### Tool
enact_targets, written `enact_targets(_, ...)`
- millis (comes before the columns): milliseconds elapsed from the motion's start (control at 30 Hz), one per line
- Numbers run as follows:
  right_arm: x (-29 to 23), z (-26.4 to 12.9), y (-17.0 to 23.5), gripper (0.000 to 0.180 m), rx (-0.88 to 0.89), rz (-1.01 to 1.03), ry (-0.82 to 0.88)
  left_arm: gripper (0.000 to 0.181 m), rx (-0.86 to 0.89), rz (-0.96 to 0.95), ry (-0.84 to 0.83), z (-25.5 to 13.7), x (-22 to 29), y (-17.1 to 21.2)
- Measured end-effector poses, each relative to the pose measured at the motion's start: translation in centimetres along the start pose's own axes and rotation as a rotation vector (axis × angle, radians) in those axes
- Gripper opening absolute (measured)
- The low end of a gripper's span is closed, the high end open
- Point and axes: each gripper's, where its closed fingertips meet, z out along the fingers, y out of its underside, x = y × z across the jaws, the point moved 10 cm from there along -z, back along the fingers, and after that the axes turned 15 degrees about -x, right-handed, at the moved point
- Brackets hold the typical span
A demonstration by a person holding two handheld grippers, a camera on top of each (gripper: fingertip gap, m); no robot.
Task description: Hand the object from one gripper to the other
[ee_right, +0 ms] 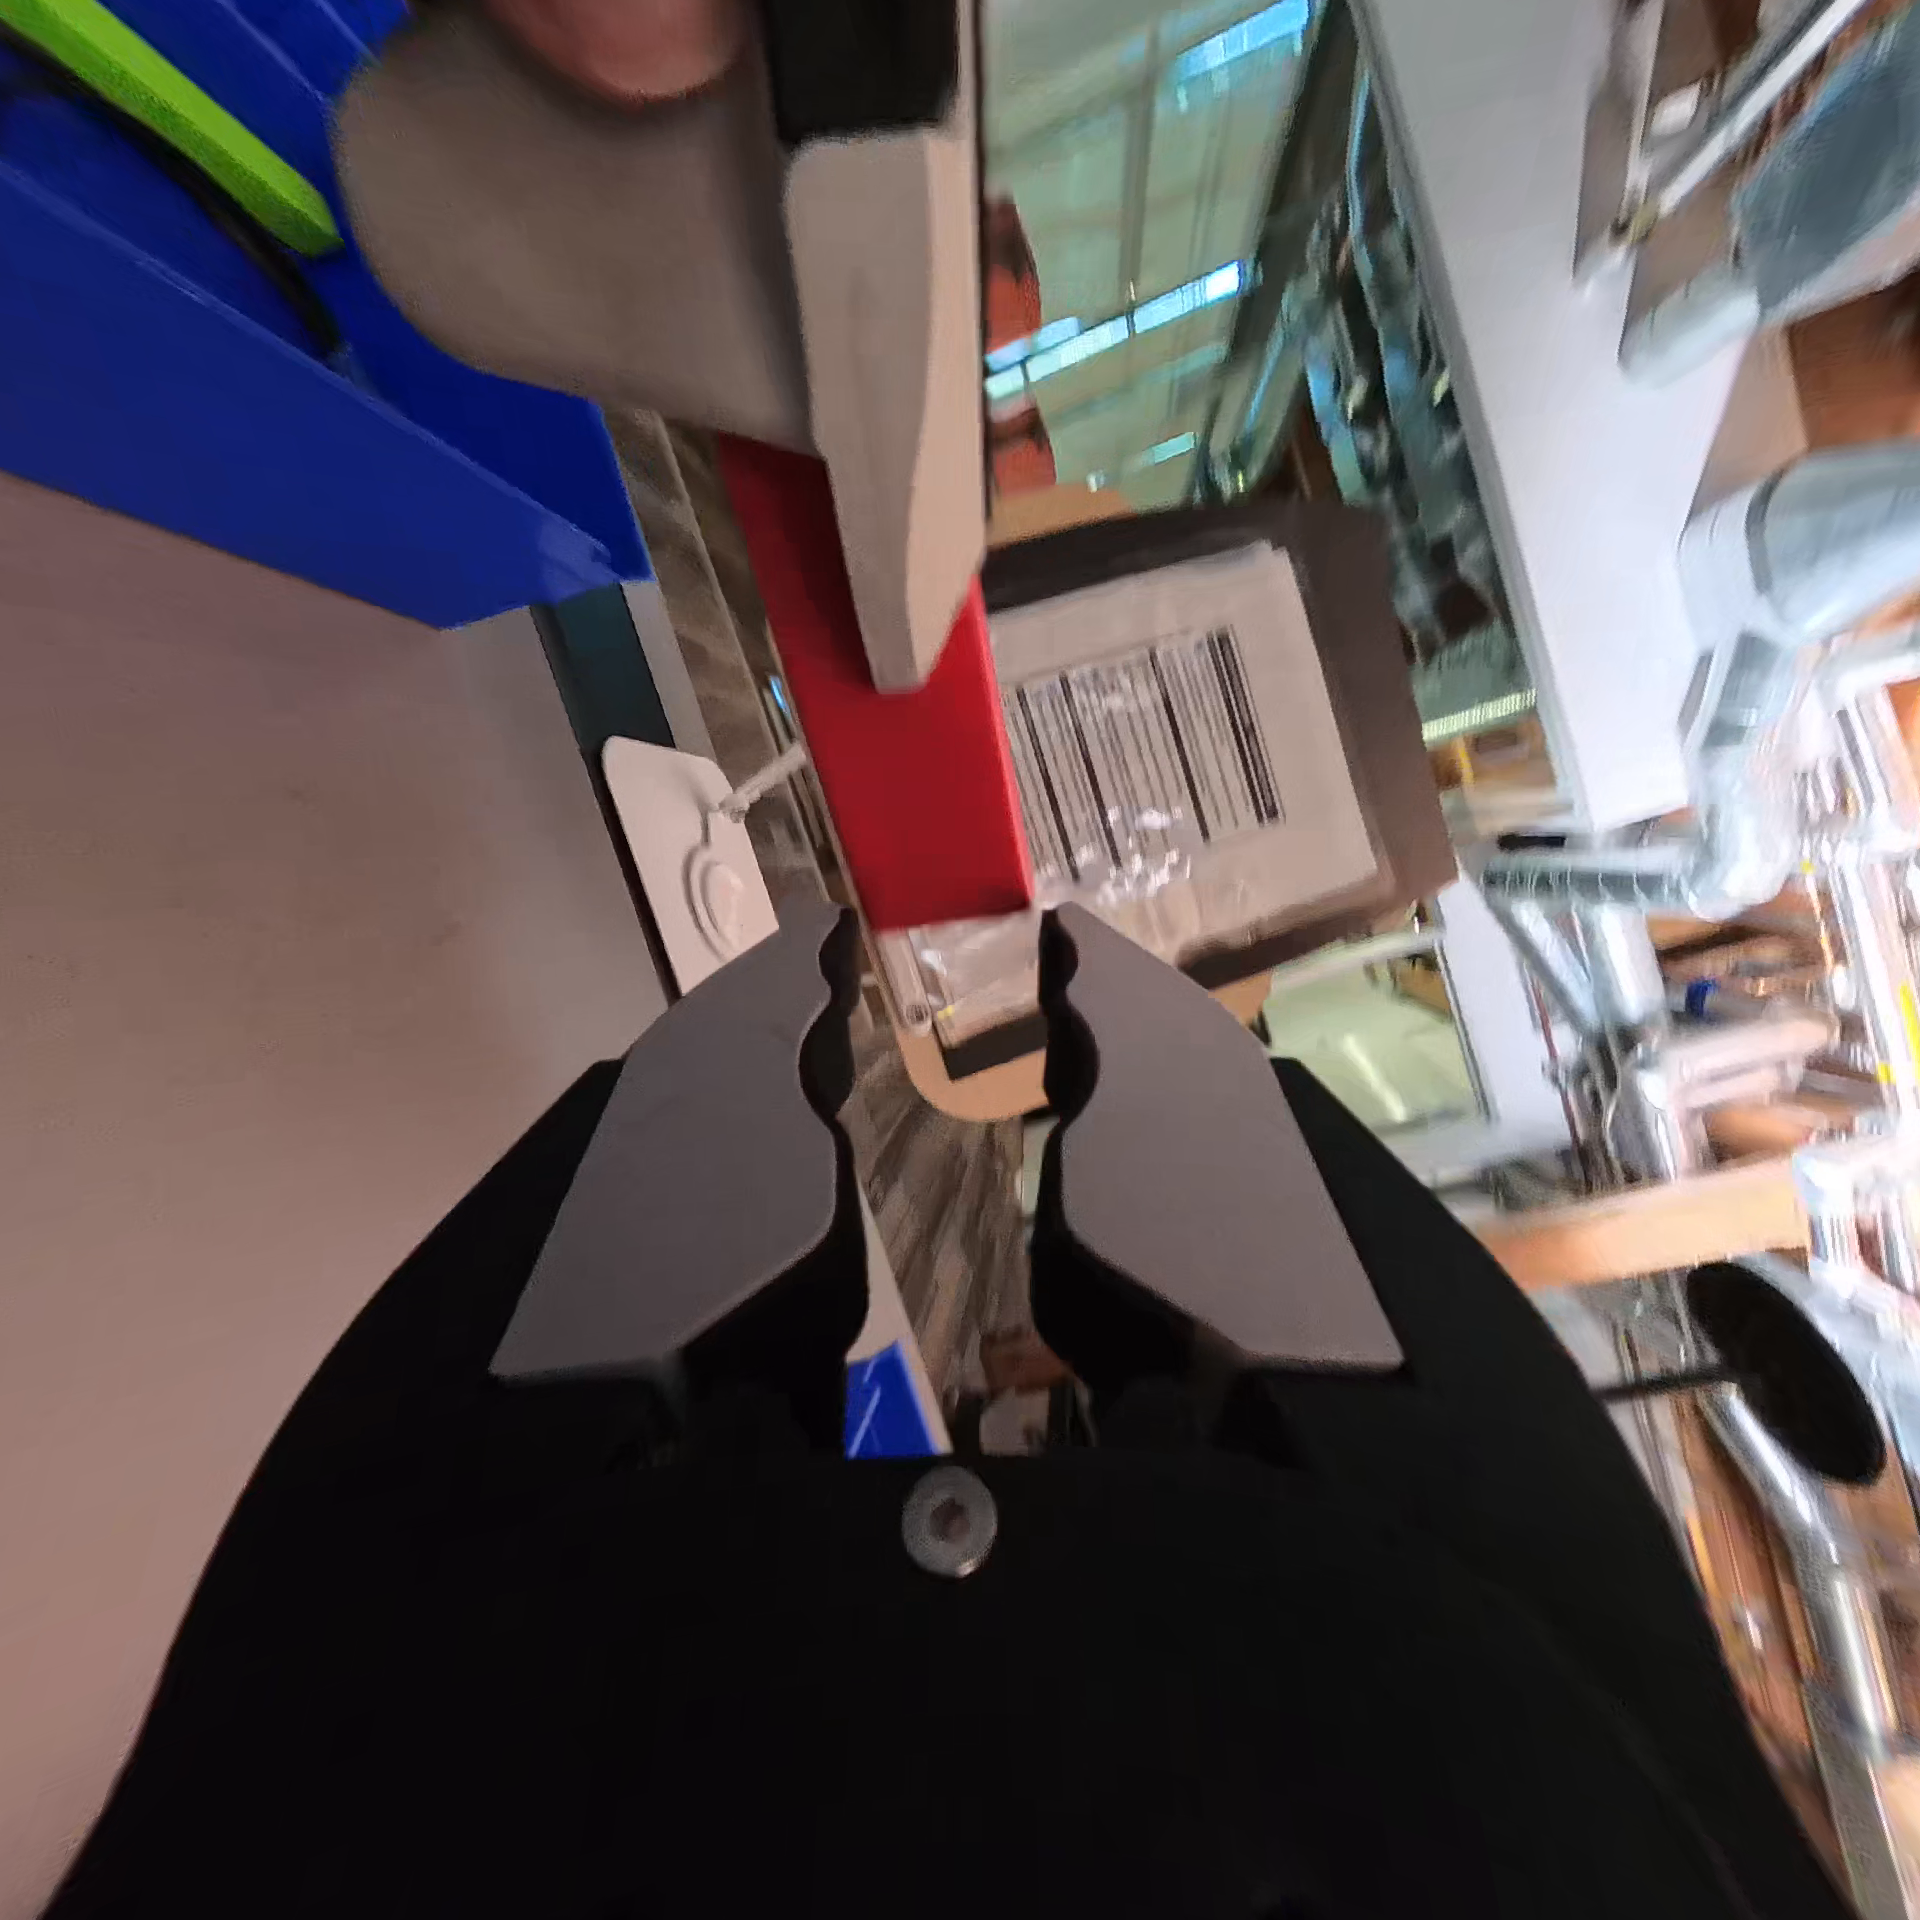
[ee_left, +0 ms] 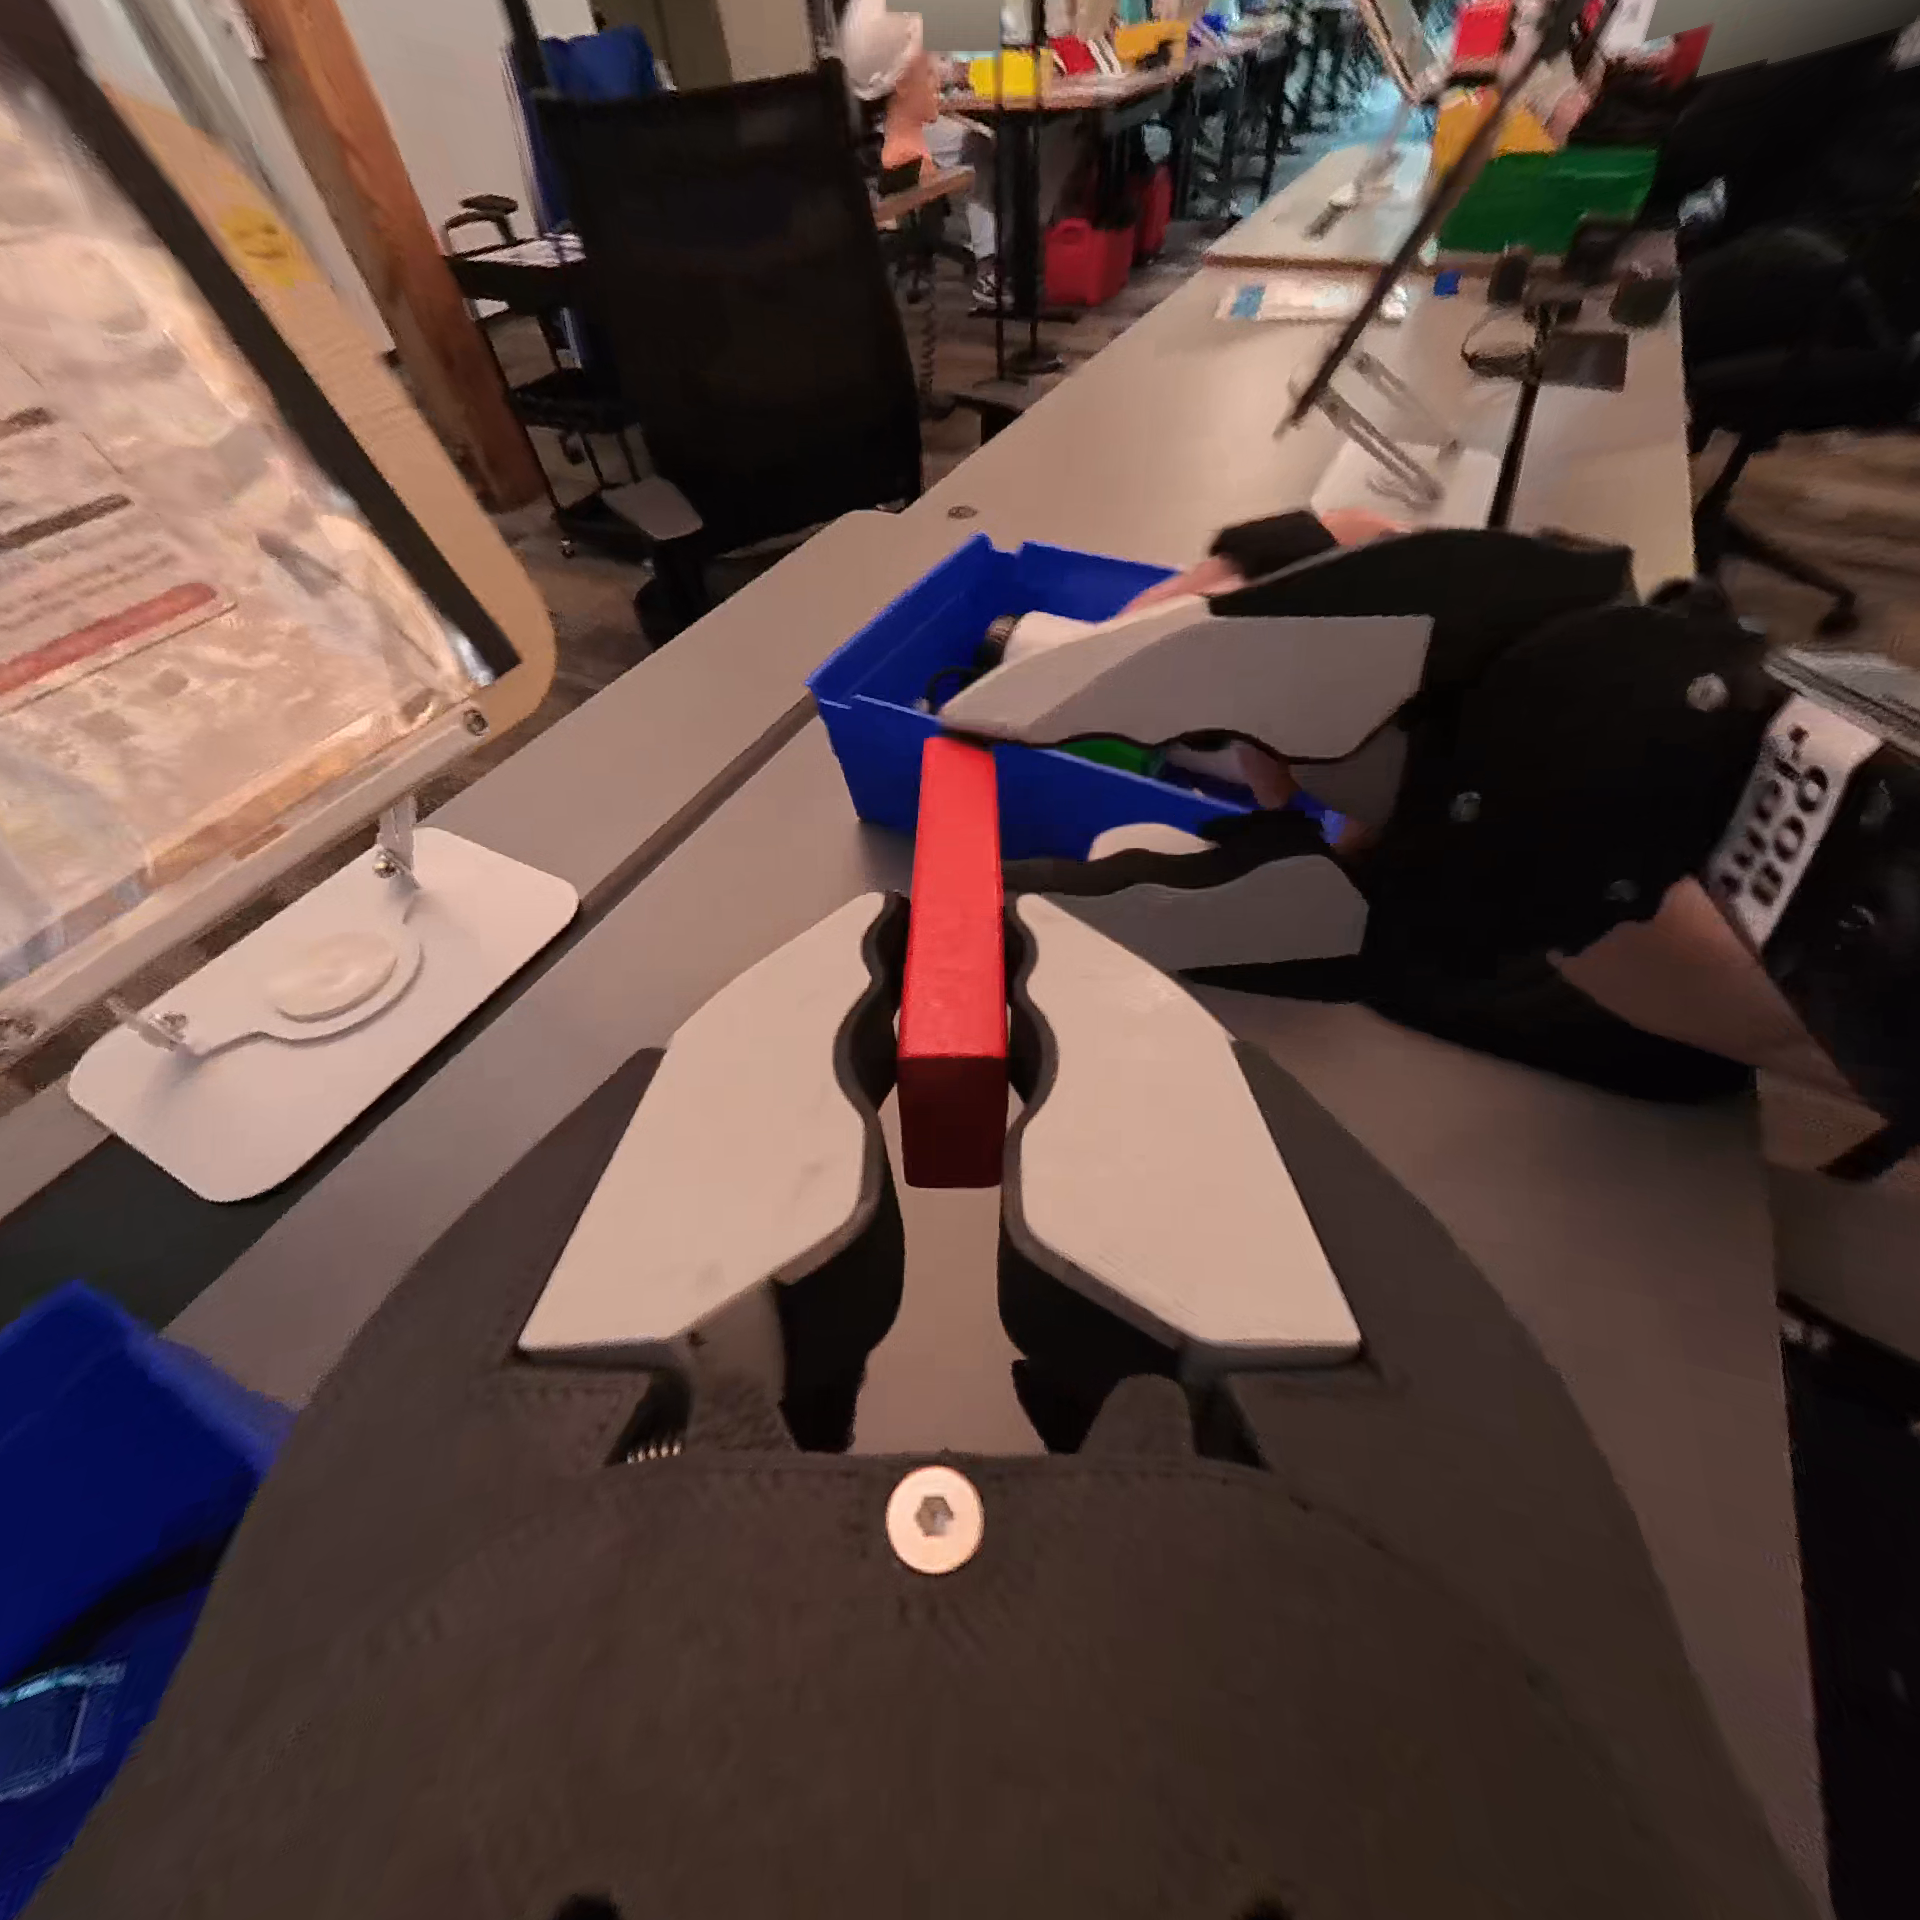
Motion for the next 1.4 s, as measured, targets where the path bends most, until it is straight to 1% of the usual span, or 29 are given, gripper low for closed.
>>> enact_targets(67, 0.6, 0.2, 0.3, 0.043, -0.057, 0.053, 0.038, 0.016, 0.046, -0.04, -0.048, -0.6, -1.1, 0.2)
enact_targets(133, 1.3, 0.3, 0.7, 0.052, -0.09, 0.119, 0.04, 0.016, 0.099, -0.075, -0.076, -1.4, -2.0, 0.3)
enact_targets(233, 2.7, 1.0, 1.8, 0.054, -0.191, 0.249, 0.109, 0.016, 0.22, -0.121, -0.116, -2.6, -2.9, 0.4)
enact_targets(300, 3.6, 1.4, 3.0, 0.054, -0.281, 0.334, 0.17, 0.016, 0.307, -0.137, -0.183, -3.3, -3.3, 0.6)
enact_targets(433, 4.8, 2.1, 5.0, 0.053, -0.39, 0.471, 0.213, 0.016, 0.445, -0.143, -0.41, -4.6, -4.2, 1.3)
enact_targets(500, 5.2, 2.4, 6.0, 0.049, -0.442, 0.518, 0.244, 0.016, 0.481, -0.147, -0.524, -5.3, -4.6, 1.7)
enact_targets(633, 5.4, 3.2, 7.3, 0.049, -0.492, 0.574, 0.257, 0.016, 0.525, -0.18, -0.744, -6.7, -5.7, 2.7)
enact_targets(800, 4.9, 4.0, 7.7, 0.049, -0.515, 0.573, 0.252, 0.016, 0.397, -0.078, -1.02, -7.2, -6.4, 3.1)
enact_targets(1000, 4.0, 4.8, 8.0, 0.053, -0.539, 0.557, 0.213, 0.016, 0.211, 0.114, -1.238, -5.6, -5.4, 2.5)
enact_targets(1200, 3.0, 5.6, 8.0, 0.054, -0.556, 0.537, 0.164, 0.016, 0.069, 0.27, -1.355, -3.5, -4.6, 2.2)
enact_targets(1400, 2.6, 6.0, 8.2, 0.055, -0.569, 0.532, 0.12, 0.016, 0.044, 0.33, -1.351, -2.4, -3.9, 2.0)
